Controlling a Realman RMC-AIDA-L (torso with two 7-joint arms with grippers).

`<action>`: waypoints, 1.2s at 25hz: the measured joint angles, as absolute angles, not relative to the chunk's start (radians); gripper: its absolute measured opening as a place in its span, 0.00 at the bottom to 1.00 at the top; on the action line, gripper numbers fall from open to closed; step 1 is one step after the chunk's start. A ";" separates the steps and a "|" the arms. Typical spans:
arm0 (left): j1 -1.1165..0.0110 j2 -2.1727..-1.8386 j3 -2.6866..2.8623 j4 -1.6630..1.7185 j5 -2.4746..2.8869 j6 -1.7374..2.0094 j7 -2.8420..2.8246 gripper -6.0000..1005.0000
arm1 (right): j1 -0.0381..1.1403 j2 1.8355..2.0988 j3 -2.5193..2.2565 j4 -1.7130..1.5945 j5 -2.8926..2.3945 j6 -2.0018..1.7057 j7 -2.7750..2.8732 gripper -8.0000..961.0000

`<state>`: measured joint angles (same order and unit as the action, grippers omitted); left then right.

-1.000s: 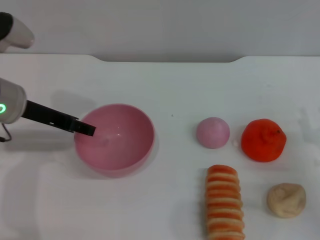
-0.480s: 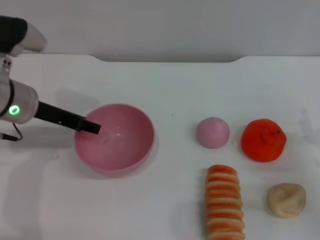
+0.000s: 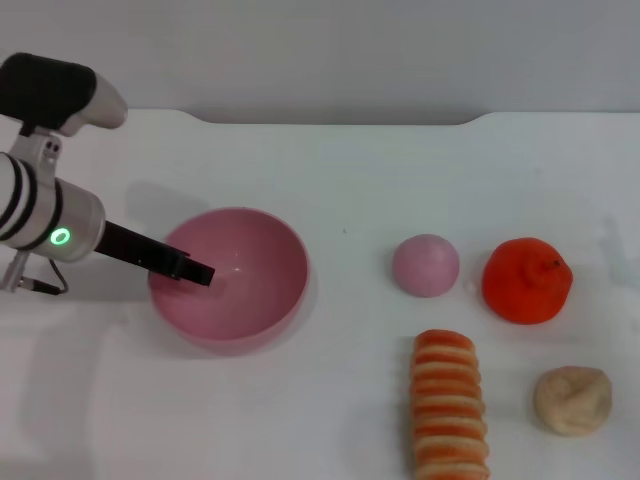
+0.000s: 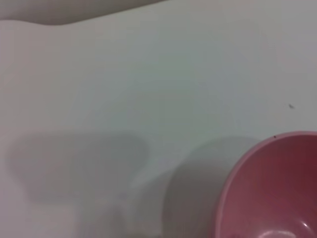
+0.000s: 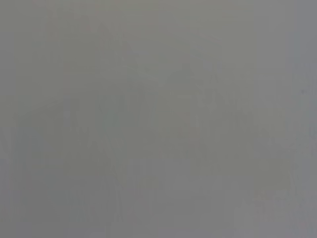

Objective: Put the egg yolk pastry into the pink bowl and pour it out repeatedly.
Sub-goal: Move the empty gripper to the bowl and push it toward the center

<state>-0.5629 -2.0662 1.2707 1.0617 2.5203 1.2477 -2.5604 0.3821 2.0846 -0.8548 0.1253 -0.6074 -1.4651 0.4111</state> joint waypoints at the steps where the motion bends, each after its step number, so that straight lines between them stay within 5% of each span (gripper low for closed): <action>1: -0.564 -2.066 1.273 1.059 2.520 1.248 -2.560 0.52 | 0.382 2.085 -0.854 0.126 -0.607 -1.465 0.411 0.56; 13: -0.566 -2.065 1.288 1.054 2.521 1.257 -2.560 0.28 | 0.370 2.085 -0.854 0.125 -0.607 -1.467 0.411 0.56; 18: -0.569 -2.064 1.294 1.058 2.533 1.260 -2.568 0.10 | 0.369 2.085 -0.859 0.125 -0.607 -1.480 0.411 0.56; 30: -0.581 -2.063 1.301 1.107 2.533 1.333 -2.570 0.01 | 0.378 2.084 -0.859 0.125 -0.609 -1.497 0.419 0.56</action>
